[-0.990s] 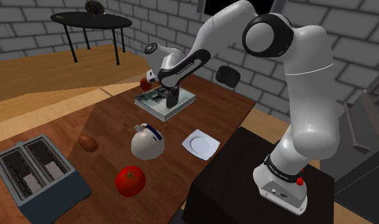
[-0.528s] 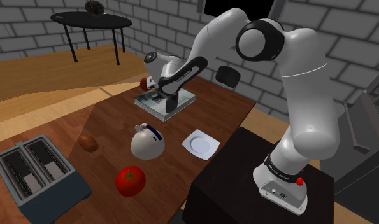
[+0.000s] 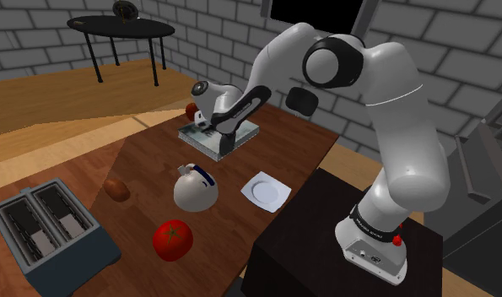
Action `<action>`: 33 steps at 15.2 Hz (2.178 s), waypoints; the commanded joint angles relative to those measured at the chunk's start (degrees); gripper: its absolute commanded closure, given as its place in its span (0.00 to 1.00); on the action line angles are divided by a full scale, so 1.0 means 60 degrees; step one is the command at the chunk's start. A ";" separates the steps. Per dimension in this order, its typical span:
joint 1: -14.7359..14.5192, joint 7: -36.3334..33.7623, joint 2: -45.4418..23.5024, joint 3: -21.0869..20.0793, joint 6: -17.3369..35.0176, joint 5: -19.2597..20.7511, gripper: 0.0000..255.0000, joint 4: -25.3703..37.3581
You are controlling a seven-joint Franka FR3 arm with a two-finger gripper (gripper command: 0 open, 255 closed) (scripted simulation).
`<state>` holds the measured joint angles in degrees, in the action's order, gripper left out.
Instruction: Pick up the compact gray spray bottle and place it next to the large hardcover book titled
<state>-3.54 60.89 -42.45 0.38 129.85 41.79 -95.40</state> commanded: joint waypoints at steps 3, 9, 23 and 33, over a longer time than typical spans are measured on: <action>-0.0034 -0.0195 -0.0393 0.0063 0.0224 0.0103 1.00 0.0133; -0.0081 -0.0458 -0.1030 0.0158 0.0532 0.0238 1.00 0.0410; -0.0117 -0.0649 -0.1564 0.0232 0.0753 0.0330 0.00 0.0688; -0.0353 -0.0568 -0.0686 -0.0006 0.0127 0.0096 0.00 0.0304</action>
<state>-5.51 57.62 -47.52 0.44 130.84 42.40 -92.64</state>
